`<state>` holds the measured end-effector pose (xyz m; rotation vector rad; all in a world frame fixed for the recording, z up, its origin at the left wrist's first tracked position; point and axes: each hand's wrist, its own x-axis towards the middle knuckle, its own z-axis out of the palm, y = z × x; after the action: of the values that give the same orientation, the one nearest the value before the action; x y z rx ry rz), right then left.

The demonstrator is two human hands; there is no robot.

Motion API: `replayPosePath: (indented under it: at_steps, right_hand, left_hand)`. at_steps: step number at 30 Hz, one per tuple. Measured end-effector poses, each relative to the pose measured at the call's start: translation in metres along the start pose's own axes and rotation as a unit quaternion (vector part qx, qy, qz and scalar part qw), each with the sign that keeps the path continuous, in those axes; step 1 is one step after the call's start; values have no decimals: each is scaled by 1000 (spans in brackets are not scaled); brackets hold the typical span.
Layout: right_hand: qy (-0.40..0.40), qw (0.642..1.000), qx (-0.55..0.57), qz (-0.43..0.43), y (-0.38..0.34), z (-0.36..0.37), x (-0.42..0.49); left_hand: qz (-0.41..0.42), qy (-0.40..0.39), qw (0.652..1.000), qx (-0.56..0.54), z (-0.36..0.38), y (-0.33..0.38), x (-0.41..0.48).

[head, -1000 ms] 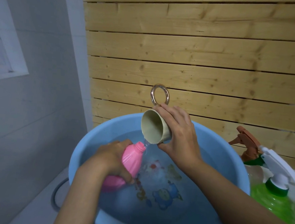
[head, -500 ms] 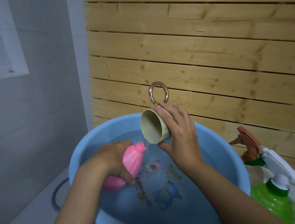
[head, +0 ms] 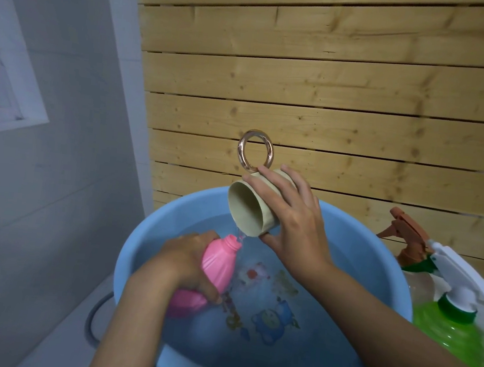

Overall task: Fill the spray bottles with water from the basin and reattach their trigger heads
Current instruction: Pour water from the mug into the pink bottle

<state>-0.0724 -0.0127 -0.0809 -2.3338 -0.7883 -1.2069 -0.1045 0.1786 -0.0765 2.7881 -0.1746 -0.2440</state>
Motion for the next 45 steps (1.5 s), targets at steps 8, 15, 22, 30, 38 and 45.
replayPosePath:
  at_steps: [8,15,22,30,38,45]
  right_hand:
    - [-8,999,-26,-20,-3,-1,0]
    - [-11,996,-56,-63,-6,-2,1]
    - [15,988,-95,-122,-8,-1,2]
    - [33,982,-149,-111,-7,0,1]
    - [-219,951,-207,68,12,4,-9]
    - [-370,893,-241,85,18,11,-20]
  left_hand:
    - [8,1,1000,-13,0,0,0]
    - [7,-6,999,-34,0,-1,0]
    - [8,-3,999,-43,1,-1,2]
    - [21,6,998,-63,3,-3,4]
    - [80,119,985,-92,7,-3,8]
    - [115,165,969,-142,3,2,2]
